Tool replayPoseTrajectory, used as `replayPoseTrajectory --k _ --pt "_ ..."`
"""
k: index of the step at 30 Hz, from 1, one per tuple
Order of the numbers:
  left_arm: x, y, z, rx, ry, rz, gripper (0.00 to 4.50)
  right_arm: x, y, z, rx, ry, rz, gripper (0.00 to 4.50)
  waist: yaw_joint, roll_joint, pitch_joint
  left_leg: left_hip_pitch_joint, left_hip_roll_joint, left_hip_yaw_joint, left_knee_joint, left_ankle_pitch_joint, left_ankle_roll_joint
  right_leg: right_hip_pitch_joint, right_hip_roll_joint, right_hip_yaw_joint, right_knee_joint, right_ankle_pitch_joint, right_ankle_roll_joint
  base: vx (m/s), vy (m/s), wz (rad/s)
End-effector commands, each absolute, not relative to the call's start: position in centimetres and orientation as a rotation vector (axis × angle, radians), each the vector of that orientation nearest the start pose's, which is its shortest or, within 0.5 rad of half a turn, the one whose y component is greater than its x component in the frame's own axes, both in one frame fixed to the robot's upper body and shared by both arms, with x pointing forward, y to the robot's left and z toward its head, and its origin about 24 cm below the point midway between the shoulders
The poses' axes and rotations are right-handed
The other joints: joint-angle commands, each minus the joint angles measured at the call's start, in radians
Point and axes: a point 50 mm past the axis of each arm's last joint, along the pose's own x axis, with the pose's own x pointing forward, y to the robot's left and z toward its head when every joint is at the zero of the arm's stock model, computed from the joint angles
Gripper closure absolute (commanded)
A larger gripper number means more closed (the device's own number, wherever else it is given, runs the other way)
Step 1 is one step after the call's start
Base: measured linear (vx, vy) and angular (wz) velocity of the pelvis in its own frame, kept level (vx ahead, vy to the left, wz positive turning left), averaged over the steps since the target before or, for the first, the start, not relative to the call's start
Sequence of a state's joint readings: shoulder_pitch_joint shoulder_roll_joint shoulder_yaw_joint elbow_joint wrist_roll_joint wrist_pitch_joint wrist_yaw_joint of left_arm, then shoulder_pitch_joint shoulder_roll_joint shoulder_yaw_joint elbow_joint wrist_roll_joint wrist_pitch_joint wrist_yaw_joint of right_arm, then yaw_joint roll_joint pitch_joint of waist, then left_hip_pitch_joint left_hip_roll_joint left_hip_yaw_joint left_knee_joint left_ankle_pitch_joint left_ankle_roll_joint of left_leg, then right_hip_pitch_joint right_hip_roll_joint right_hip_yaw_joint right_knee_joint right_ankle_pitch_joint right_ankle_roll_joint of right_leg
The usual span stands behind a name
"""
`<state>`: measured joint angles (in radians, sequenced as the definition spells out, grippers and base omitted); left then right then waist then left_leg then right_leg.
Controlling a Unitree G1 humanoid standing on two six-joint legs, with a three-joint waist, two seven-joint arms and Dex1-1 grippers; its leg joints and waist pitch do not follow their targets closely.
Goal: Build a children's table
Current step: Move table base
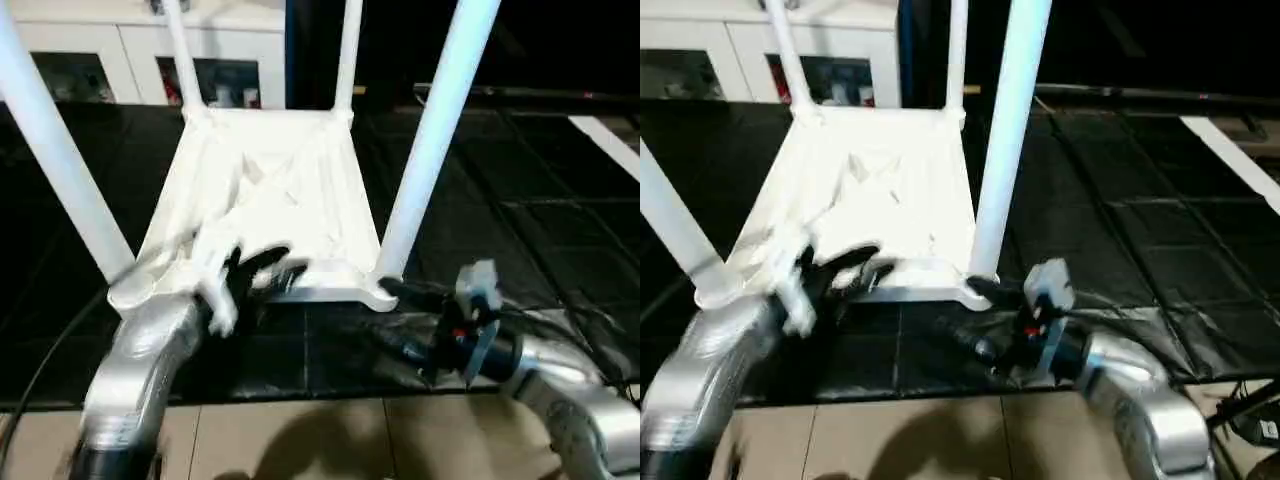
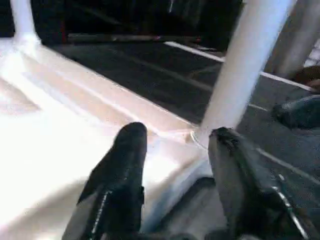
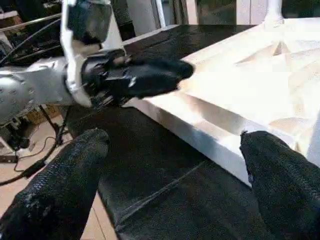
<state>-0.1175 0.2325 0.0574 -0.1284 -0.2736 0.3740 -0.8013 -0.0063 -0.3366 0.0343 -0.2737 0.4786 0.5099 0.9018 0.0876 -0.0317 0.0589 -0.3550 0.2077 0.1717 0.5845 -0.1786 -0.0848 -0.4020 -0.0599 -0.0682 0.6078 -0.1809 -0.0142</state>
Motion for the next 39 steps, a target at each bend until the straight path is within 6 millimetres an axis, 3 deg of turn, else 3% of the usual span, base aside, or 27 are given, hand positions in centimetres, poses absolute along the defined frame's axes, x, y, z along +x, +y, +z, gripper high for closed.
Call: replayPoseTrajectory --k 1,3,5,7,10,13,14,15,21,23,28,31,35,36,37,39 --pt "25.0 16.0 8.1 -0.077 0.11 -0.815 2.13 22.1 -13.7 7.7 0.214 0.198 1.104 0.0 -0.006 -0.006 -0.045 0.0 0.022 -0.011 -0.077 -0.345 0.018 0.032 -0.069 0.044 -0.118 -0.544 -0.053 0.0 0.0 0.0" --pt "24.0 16.8 7.7 -0.076 0.156 -0.784 2.13 21.9 -13.2 7.6 0.226 0.207 1.131 0.0 -0.004 0.003 -0.046 0.006 0.024 -0.013 -0.076 -0.354 0.013 0.027 -0.07 0.045 -0.115 -0.549 -0.049 0.0 0.0 0.0" --pt "23.4 17.8 7.5 -0.09 0.194 -0.701 2.13 22.1 -12.6 7.5 0.218 0.21 1.148 0.0 -0.01 0.003 -0.042 0.005 0.02 -0.014 -0.076 -0.374 0.008 0.024 -0.068 0.042 -0.123 -0.591 -0.031 0.0 0.0 0.0" --pt "22.8 18.5 7.4 -0.101 0.196 -0.621 2.13 23.0 -11.9 7.3 0.201 0.192 1.13 0.0 -0.017 0.005 -0.041 0.003 0.018 -0.018 -0.076 -0.389 0.001 0.023 -0.068 0.038 -0.125 -0.604 -0.032 0.0 0.0 0.0" --pt "21.8 18.7 7.2 -0.085 0.193 -0.567 2.13 24.8 -11.5 7.1 0.162 0.166 1.027 0.0 -0.022 0.011 -0.043 0.011 0.021 -0.02 -0.077 -0.407 -0.006 0.018 -0.067 0.039 -0.126 -0.585 -0.037 0.0 0.0 0.0" --pt "21.0 19.1 6.7 -0.028 0.198 -0.492 2.13 26.4 -11.2 7.1 0.136 0.137 0.921 0.0 -0.029 0.007 -0.045 0.006 0.024 -0.021 -0.081 -0.406 -0.009 0.022 -0.066 0.041 -0.119 -0.533 -0.053 0.0 0.0 0.0" --pt "20.9 19.4 6.6 -0.006 0.202 -0.448 1.93 26.9 -11.3 7.2 0.142 0.128 0.882 0.0 -0.033 0.004 -0.046 0.004 0.023 -0.02 -0.083 -0.4 -0.01 0.024 -0.064 0.041 -0.118 -0.512 -0.052 0.0 0.0 0.0" --pt "20.9 19.5 6.6 0.009 0.204 -0.419 1.93 27.2 -11.3 7.2 0.149 0.123 0.855 0.0 -0.032 0.009 -0.046 0.007 0.024 -0.02 -0.083 -0.399 -0.012 0.023 -0.063 0.043 -0.116 -0.5 -0.054 0.0 0.0 0.0" --pt "21.0 19.7 6.6 -0.001 0.201 -0.277 1.46 29.4 -12.8 7.3 0.127 0.079 0.658 0.0 -0.029 -0.001 -0.052 0.005 0.025 -0.013 -0.082 -0.367 -0.012 0.028 -0.062 0.048 -0.105 -0.4 -0.073 0.0 0.0 0.0" --pt "20.8 19.2 6.1 0.006 0.25 -0.321 1.31 29.5 -13.1 7.3 0.128 0.071 0.642 0.0 -0.028 0.0 -0.053 0.004 0.024 -0.012 -0.081 -0.353 -0.007 0.029 -0.06 0.05 -0.098 -0.371 -0.079 0.0 0.0 0.0" --pt "20.7 18.9 6.8 0.036 0.142 -0.302 0.93 29.6 -13.7 7.0 0.1 0.08 0.614 0.0 -0.025 -0.002 -0.059 -0.001 0.024 -0.007 -0.077 -0.273 0.008 0.039 -0.058 0.052 -0.088 -0.246 -0.108 0.0 0.0 0.0" --pt "19.8 18.7 6.3 0.011 0.176 -0.371 0.78 29.5 -14.2 6.7 0.09 0.089 0.604 0.0 -0.025 -0.002 -0.059 -0.003 0.024 -0.006 -0.078 -0.268 0.009 0.041 -0.059 0.051 -0.086 -0.247 -0.113 0.0 0.0 0.0" --pt "18.6 18.6 6.5 0.001 0.175 -0.465 0.42 28.8 -13.9 6.6 0.094 0.103 0.667 0.0 -0.025 -0.003 -0.055 0.0 0.024 -0.006 -0.079 -0.306 0.011 0.036 -0.058 0.052 -0.093 -0.322 -0.098 0.0 0.0 0.0" --pt "18.5 18.8 6.7 0.002 0.154 -0.458 0.42 28.6 -13.9 6.5 0.096 0.108 0.679 0.0 -0.024 -0.002 -0.052 0.003 0.026 -0.005 -0.08 -0.325 0.009 0.032 -0.057 0.052 -0.097 -0.338 -0.095 0.0 0.0 0.0" --pt "18.4 19.2 7.1 0.011 0.122 -0.429 0.13 28.3 -13.8 6.3 0.105 0.116 0.703 0.0 -0.023 -0.002 -0.052 0.004 0.025 -0.006 -0.08 -0.331 0.008 0.031 -0.057 0.052 -0.098 -0.346 -0.094 0.0 0.0 0.0" --pt "18.2 20.1 7.4 0.035 0.076 -0.325 0.06 27.5 -13.6 6.2 0.11 0.126 0.765 0.0 -0.025 -0.005 -0.05 -0.001 0.026 -0.008 -0.082 -0.346 0.008 0.037 -0.057 0.05 -0.101 -0.362 -0.083 0.0 0.0 0.0"
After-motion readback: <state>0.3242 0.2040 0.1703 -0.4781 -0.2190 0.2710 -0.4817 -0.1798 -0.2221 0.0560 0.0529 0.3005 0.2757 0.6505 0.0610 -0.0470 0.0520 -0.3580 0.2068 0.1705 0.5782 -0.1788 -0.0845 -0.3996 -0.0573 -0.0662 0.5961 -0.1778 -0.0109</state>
